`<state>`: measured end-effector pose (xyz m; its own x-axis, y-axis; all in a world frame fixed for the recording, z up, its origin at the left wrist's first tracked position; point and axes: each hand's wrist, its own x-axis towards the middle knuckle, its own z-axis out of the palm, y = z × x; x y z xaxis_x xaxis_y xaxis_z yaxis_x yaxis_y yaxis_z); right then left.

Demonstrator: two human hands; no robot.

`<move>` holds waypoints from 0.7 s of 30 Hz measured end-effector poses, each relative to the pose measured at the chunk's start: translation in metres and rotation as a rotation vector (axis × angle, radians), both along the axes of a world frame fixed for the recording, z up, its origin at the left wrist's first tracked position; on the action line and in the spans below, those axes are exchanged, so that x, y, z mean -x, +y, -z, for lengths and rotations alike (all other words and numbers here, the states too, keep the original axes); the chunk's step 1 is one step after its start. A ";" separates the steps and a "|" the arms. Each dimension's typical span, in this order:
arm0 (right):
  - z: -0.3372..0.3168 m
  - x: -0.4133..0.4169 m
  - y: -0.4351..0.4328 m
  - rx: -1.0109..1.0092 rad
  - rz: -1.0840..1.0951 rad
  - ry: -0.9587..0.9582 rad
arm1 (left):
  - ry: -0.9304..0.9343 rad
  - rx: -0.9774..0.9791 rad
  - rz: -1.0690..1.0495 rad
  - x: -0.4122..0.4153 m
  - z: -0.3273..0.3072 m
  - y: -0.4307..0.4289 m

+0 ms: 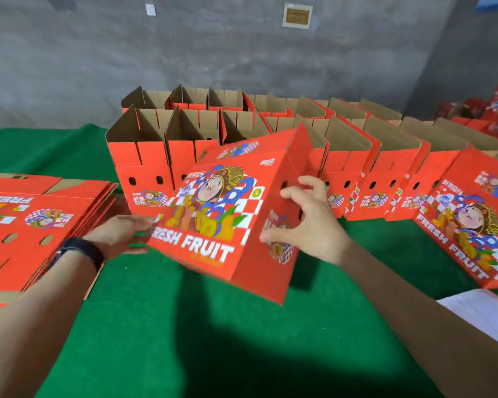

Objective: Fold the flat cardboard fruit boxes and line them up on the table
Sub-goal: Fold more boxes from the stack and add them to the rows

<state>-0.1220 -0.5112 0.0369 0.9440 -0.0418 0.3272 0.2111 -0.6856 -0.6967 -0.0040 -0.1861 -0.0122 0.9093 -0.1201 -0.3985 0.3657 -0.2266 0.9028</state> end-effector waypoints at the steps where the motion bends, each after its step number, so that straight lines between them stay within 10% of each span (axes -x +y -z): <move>1: 0.008 0.002 0.001 0.038 -0.018 -0.054 | -0.016 -0.035 0.022 0.003 -0.001 -0.011; 11: 0.114 0.016 -0.026 0.471 -0.105 -0.361 | 0.084 0.279 0.050 0.023 -0.008 -0.087; 21: 0.153 0.040 -0.055 0.524 -0.017 -0.177 | 0.017 0.316 0.036 0.033 -0.047 -0.140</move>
<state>-0.1621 -0.5662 -0.1165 0.8716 0.1839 0.4543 0.3081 -0.9265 -0.2161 -0.0370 -0.3264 0.0347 0.8955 -0.2729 -0.3516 0.3784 0.0511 0.9242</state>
